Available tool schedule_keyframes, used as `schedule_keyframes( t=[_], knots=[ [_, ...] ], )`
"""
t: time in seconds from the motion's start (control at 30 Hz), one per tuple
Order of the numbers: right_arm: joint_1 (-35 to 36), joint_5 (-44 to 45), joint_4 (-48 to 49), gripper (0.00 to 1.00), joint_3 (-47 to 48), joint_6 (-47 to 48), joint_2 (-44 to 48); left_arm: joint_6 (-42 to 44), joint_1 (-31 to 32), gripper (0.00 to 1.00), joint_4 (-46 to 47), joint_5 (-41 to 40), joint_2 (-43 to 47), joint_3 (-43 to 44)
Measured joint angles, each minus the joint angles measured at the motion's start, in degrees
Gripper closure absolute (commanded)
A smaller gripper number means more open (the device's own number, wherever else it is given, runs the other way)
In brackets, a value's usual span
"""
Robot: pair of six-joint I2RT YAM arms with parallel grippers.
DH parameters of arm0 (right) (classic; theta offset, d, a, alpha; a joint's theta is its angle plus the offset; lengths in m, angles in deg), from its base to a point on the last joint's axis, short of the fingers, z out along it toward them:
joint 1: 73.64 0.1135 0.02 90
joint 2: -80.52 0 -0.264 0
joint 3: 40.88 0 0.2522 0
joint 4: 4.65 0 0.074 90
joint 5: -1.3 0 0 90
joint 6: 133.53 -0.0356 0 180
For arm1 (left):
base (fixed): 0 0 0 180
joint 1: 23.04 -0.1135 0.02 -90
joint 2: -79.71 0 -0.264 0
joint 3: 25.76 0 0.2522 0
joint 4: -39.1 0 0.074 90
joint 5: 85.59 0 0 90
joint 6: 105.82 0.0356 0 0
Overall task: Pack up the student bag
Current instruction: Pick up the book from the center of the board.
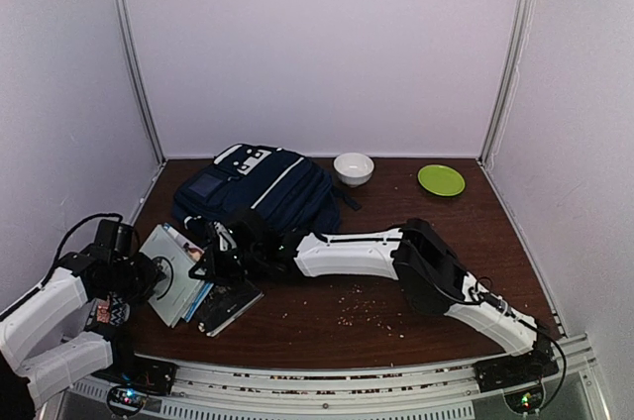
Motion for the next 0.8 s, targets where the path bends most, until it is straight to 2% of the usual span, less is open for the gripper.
schedule_keyframes(
  t=[0.1, 0.27, 0.43, 0.53, 0.6, 0.7, 0.8],
  knots=[
    [-0.09, 0.07, 2.78, 1.00, -5.40, -0.59, 3.28, 1.73, 0.61, 0.12, -3.67, 1.33, 0.68, 3.96],
    [-0.52, -0.13, 3.28, 1.00, -15.19, -0.81, 12.39, 5.40, 0.79, 0.08, -7.82, 1.36, 3.23, 17.20],
    [-2.19, -0.02, 3.76, 1.00, -21.16, -0.83, 20.41, 8.76, 0.79, 0.06, -9.94, 1.11, 4.24, 28.15],
    [-3.93, 0.79, 7.10, 1.00, -29.22, -0.50, 29.14, 11.91, 1.05, 0.06, -11.15, 0.90, 3.50, 32.61],
    [-5.20, 1.97, 8.17, 1.00, -38.16, 0.22, 36.87, 14.10, 1.97, 0.05, -11.13, 0.70, 2.40, 33.86],
    [-7.23, 4.55, 6.56, 1.00, -49.09, 2.56, 48.11, 18.51, 6.71, 0.04, -10.36, -1.79, -0.66, 35.58],
    [-9.62, 8.92, 2.54, 1.00, -57.61, 5.86, 59.52, 22.93, 16.76, 0.02, -9.64, -8.04, -7.10, 39.17]
  ],
)
